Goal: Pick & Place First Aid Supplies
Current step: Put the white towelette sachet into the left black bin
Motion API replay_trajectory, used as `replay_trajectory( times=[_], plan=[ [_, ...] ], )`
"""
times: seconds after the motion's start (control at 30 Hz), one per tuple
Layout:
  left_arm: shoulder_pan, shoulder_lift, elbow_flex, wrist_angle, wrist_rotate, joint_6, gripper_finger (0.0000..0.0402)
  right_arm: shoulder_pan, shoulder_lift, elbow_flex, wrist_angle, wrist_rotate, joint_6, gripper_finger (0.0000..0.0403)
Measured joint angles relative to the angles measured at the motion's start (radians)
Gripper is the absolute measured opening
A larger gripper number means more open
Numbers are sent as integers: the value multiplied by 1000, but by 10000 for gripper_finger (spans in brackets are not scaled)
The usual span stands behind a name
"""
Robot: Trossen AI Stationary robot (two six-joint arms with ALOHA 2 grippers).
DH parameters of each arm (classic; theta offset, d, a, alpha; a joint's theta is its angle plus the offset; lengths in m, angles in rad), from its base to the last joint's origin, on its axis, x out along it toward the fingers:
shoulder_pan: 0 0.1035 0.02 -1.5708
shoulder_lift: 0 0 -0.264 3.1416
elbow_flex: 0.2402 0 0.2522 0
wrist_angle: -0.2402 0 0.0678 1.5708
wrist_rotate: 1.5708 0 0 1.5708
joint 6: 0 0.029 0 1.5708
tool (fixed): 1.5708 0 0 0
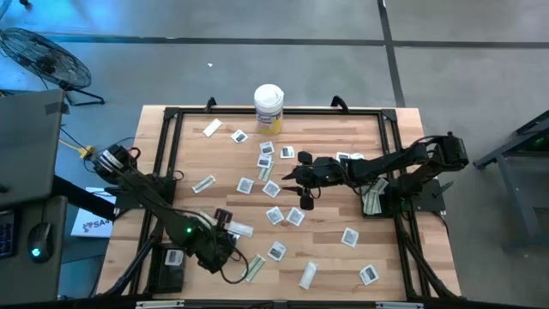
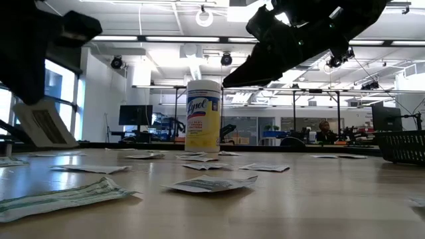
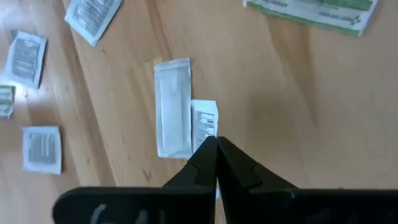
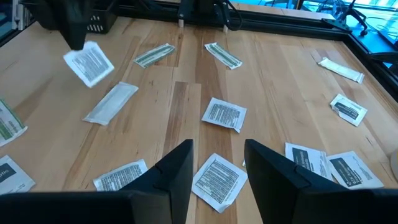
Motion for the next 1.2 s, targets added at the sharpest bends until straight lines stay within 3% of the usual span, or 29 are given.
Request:
replay_trajectory(
  times=[0.33, 0.57, 1.2],
  plan=[
    [-59, 0, 135, -276, 21, -150, 0, 0, 0, 0, 0, 0, 0, 138],
    [-106, 0, 197, -443, 96, -339, 0, 0, 0, 0, 0, 0, -2, 138],
    [-291, 0, 199, -542, 269, -838, 0, -1, 0, 0, 0, 0, -15, 138]
  ],
)
